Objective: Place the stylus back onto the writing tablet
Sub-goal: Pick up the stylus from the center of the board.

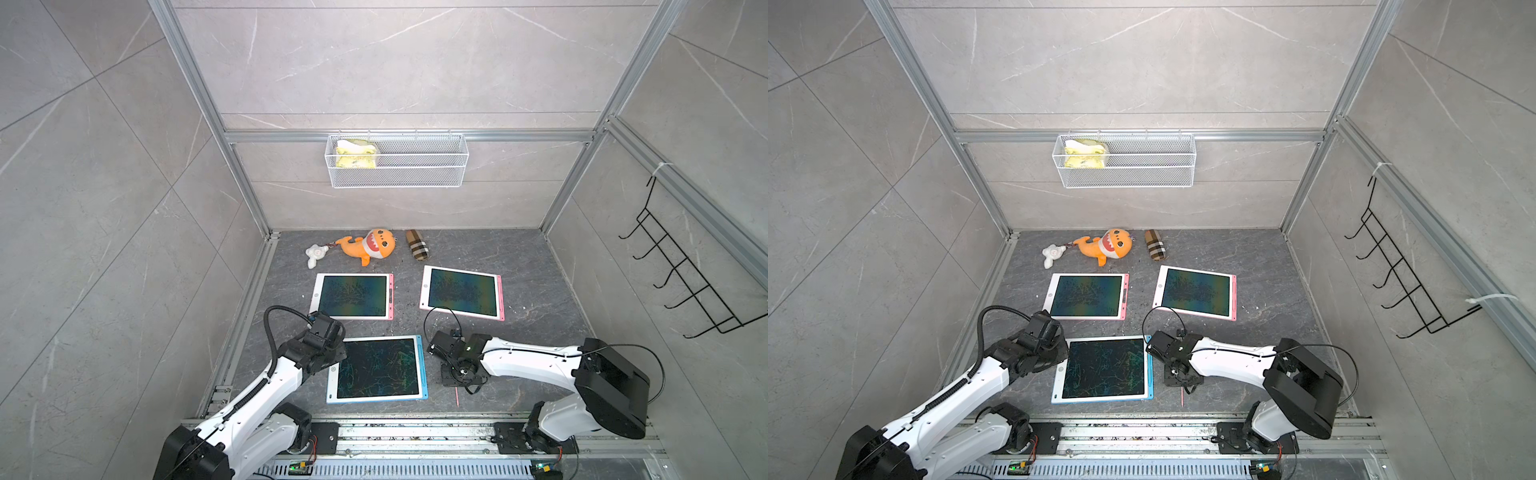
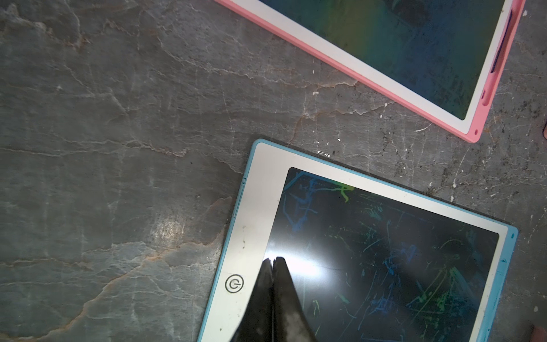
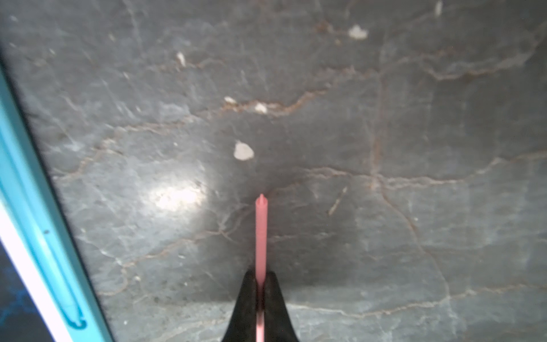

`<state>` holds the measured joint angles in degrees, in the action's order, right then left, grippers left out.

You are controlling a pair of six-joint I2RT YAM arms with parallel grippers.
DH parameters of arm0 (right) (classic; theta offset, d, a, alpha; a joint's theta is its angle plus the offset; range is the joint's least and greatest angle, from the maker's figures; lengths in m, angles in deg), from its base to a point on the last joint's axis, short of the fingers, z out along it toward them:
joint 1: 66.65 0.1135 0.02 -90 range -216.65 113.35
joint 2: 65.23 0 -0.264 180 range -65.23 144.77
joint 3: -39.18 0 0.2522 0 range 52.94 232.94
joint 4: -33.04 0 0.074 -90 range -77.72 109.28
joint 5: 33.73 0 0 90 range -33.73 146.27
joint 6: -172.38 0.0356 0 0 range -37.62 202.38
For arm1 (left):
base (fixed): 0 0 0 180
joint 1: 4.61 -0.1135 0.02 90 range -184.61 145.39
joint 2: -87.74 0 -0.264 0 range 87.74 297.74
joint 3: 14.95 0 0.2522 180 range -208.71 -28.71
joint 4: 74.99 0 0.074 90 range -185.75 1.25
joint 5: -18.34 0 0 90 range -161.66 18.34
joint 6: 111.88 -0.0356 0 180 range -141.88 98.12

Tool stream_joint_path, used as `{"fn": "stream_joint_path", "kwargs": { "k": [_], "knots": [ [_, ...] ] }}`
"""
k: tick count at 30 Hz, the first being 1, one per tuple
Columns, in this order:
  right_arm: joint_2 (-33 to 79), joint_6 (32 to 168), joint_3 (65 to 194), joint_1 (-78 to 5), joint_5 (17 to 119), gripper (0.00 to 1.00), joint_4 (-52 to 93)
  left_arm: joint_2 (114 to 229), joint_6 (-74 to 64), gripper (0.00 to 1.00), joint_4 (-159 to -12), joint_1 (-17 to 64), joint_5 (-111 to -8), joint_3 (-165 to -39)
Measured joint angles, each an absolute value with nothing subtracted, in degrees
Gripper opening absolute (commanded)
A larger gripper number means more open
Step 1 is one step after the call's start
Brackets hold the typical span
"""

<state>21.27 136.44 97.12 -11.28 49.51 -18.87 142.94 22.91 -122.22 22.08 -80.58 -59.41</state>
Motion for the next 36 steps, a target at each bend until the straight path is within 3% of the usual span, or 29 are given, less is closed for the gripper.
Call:
{"fn": "stream_joint_path", "kwargs": {
  "k": [12, 16, 20, 24, 36],
  "knots": [
    [16.01, 129.49, 105.28, -14.64, 47.32, 0.00, -22.30, 142.20, 23.59, 0.11, -124.06, 22.06, -80.82, -60.74],
    [15.72, 125.69, 109.49, -17.79, 49.18, 0.00, -22.04, 144.73, 23.46, 0.20, -125.87, 22.04, -80.61, -64.11],
    [15.94, 122.30, 111.85, -21.40, 52.72, 0.00, -20.53, 148.05, 22.17, 0.45, -127.23, 21.47, -80.34, -69.42],
    [18.08, 119.20, 115.61, -23.91, 55.74, 0.00, -18.96, 151.88, 19.72, 0.61, -129.06, 19.22, -79.91, -75.60],
    [23.11, 112.16, 121.23, -30.12, 62.95, 0.00, -13.98, 166.87, 10.43, 0.70, -133.44, 5.69, -78.03, -94.12]
  ]
}}
